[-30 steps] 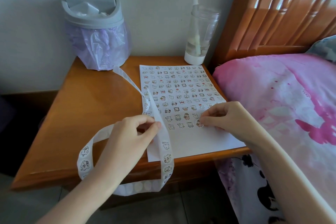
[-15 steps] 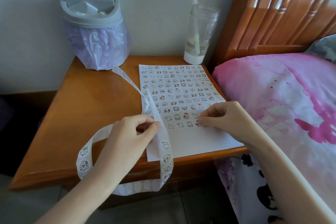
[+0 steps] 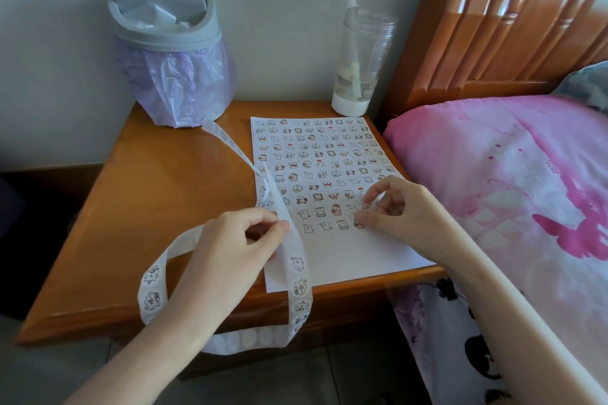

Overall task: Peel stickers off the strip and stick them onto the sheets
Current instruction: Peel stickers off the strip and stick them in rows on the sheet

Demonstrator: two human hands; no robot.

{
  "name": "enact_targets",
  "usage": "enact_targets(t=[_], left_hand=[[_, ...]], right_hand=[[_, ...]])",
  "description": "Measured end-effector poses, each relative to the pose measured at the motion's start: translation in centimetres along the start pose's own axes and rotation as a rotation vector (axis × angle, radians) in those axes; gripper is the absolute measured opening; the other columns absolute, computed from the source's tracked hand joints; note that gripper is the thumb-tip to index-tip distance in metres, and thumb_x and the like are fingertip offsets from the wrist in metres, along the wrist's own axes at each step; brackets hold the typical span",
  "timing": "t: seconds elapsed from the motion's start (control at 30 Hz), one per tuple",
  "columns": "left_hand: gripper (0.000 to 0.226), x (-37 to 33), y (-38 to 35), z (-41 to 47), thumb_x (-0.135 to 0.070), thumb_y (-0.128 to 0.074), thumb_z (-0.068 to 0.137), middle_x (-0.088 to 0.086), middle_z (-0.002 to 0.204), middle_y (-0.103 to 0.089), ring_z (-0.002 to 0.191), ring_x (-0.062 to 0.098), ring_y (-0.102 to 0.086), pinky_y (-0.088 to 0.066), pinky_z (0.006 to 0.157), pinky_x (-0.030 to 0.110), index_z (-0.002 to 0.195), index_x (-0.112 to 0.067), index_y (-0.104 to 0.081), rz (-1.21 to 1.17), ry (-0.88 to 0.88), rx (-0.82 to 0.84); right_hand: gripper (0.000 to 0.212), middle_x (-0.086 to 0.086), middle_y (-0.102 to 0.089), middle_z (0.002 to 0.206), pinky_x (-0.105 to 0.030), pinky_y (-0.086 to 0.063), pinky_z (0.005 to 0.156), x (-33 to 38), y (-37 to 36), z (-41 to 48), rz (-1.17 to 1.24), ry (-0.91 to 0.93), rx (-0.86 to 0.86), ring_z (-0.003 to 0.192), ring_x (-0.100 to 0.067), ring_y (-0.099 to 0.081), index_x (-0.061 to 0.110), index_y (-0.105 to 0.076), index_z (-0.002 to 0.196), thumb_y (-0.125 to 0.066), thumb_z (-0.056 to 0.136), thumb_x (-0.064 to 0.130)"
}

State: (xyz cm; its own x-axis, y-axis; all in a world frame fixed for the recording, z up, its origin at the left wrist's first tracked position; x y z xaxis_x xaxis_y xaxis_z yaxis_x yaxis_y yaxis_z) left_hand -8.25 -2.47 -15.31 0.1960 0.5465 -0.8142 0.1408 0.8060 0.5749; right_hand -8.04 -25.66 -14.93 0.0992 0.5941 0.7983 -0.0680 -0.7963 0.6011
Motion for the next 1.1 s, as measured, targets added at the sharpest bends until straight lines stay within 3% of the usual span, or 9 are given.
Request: enact_targets(t=[0.13,0.27,0.4,0.57,0.67,0.77,0.97,1.1], left_hand=[[0.009,-0.1,0.0,-0.1,-0.034,-0.06,0.085,-0.021,0.096,-0.064,0.08,-0.001,-0.062,-0.044,0.055,-0.001,0.092,-0.03,-0.065,0.003,0.0,0.0],[0.003,-0.3,0.1,-0.1,-0.034,-0.06,0.085,-0.028,0.091,-0.058,0.078,-0.004,-0.06,-0.043,0.054,-0.001,0.088,-0.034,-0.061,0.006,0.005,0.008],[0.008,-0.3,0.0,-0.2,-0.034,-0.06,0.085,-0.024,0.096,-0.061,0.08,-0.003,-0.06,-0.044,0.055,-0.001,0.092,-0.031,-0.063,0.0,0.012,0.007],[0.011,-0.2,0.3,-0.1,-0.033,-0.059,0.086,-0.019,0.091,-0.069,0.077,-0.002,-0.065,-0.046,0.058,0.001,0.09,-0.028,-0.068,-0.055,0.021,0.01],[0.013,-0.8,0.9,-0.2,-0.031,-0.06,0.086,-0.012,0.081,-0.074,0.076,-0.002,-0.068,-0.049,0.065,0.006,0.085,-0.024,-0.071,-0.245,0.039,-0.001],[0.015,-1.5,1.6,-0.5,-0.031,-0.059,0.085,-0.01,0.081,-0.074,0.079,0.003,-0.069,-0.051,0.066,0.011,0.086,-0.022,-0.072,-0.359,0.041,-0.054],[0.017,-2.2,1.9,-0.7,-0.031,-0.059,0.085,-0.01,0.074,-0.072,0.072,0.0,-0.068,-0.046,0.057,0.003,0.083,-0.019,-0.071,-0.403,0.028,-0.13],[0.027,-2.1,1.4,-0.6,-0.043,-0.055,0.079,-0.006,0.073,-0.073,0.07,0.009,-0.072,-0.055,0.066,0.016,0.082,-0.022,-0.07,-0.501,0.108,-0.089]], right_hand=[[0.03,0.009,-0.052,0.063,-0.027,-0.038,0.061,-0.1,-0.5,0.1,-0.067,-0.007,-0.023,0.057,-0.006,-0.044,0.022,-0.062,0.081,-0.084,0.064,0.034],[0.019,0.005,-0.05,0.063,-0.029,-0.038,0.063,-0.4,0.1,0.1,-0.015,0.015,-0.011,0.061,-0.011,-0.045,0.018,-0.062,0.081,-0.08,0.073,0.019],[0.023,0.01,-0.05,0.062,-0.027,-0.038,0.061,-0.5,-0.5,0.2,-0.077,0.01,-0.019,0.058,-0.008,-0.044,0.023,-0.063,0.08,-0.081,0.07,0.032],[0.009,0.009,-0.057,0.071,-0.02,-0.036,0.058,-0.1,-0.3,-0.1,-0.125,0.058,-0.091,0.055,-0.003,-0.043,0.027,-0.062,0.079,-0.069,0.084,0.023],[0.007,0.005,-0.068,0.073,-0.014,-0.041,0.056,2.4,-1.0,-1.2,0.065,0.162,-0.075,0.056,-0.002,-0.052,0.023,-0.065,0.082,-0.063,0.088,0.024],[0.013,0.001,-0.073,0.08,-0.016,-0.049,0.059,5.3,-2.6,-2.9,0.249,0.259,0.059,0.066,-0.006,-0.065,0.015,-0.067,0.091,-0.061,0.087,0.025],[0.009,0.0,-0.072,0.088,-0.028,-0.058,0.067,6.6,-4.2,-4.3,0.38,0.307,0.173,0.077,-0.013,-0.069,0.013,-0.07,0.09,-0.07,0.081,0.009],[0.008,0.0,-0.074,0.087,-0.024,-0.058,0.067,6.2,-3.8,-4.2,0.406,0.291,0.151,0.077,-0.011,-0.07,0.005,-0.071,0.09,-0.068,0.082,0.003]])
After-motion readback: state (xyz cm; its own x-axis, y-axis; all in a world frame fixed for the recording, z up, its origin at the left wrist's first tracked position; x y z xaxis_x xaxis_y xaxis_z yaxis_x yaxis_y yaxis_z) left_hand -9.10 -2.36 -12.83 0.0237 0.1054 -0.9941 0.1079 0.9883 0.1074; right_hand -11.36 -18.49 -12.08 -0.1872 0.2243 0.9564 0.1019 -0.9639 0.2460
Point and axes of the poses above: each hand's wrist, its own z-axis towards the middle knuckle, its own y-axis out of the back of the hand, x = y × z, the point moved 4 cm from there along z, towards the middle knuckle
